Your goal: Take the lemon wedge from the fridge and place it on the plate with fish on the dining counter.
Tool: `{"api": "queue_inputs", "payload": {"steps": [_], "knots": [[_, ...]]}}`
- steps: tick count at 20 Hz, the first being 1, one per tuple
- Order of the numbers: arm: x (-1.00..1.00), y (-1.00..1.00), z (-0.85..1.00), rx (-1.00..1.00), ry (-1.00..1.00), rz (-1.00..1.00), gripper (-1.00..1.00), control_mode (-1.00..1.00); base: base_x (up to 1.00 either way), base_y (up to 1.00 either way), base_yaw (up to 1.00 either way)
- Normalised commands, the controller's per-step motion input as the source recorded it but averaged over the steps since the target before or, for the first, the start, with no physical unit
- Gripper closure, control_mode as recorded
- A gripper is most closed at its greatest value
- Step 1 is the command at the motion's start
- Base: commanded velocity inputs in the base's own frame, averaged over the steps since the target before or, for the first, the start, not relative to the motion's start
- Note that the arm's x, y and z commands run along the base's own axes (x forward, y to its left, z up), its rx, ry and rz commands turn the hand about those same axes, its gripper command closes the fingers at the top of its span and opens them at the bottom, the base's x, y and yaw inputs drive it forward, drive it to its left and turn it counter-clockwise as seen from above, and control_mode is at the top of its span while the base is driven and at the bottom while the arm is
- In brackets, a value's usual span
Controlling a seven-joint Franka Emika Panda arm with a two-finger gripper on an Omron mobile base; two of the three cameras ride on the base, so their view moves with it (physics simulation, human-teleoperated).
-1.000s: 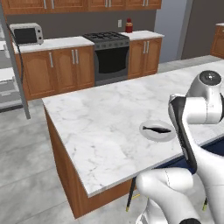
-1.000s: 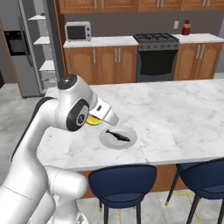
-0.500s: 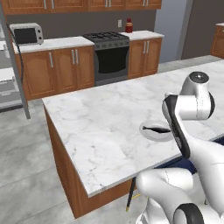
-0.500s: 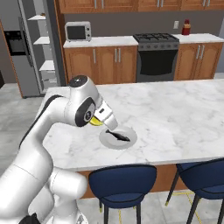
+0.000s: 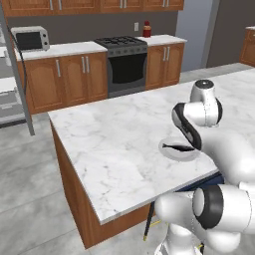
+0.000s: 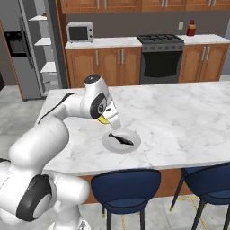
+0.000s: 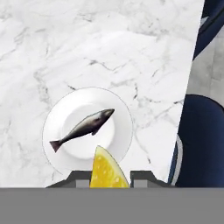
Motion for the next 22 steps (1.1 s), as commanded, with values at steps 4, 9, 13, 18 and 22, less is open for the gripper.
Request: {"api": "queue_inputs", "payload": {"steps": [4,9,13,18,22], "knots": [[0.9,0.0,-0.27,0.0,0.12,-0.21,1.0,-1.0,0.0,0.0,0.0],[0.65,-0.08,-0.59,0.13,0.18,-0.18,1.0,-1.0,0.0,0.0,0.0],[0.42,-0.19,-0.59,0.18,0.14,-0.16,1.0,-1.0,0.0,0.0,0.0],[0.25,-0.17,-0.51,0.09,0.1,-0.13,1.0,-1.0,0.0,0.0,0.0],[0.07,-0.11,-0.66,0.0,0.15,-0.08,1.0,-1.0,0.0,0.0,0.0]]}}
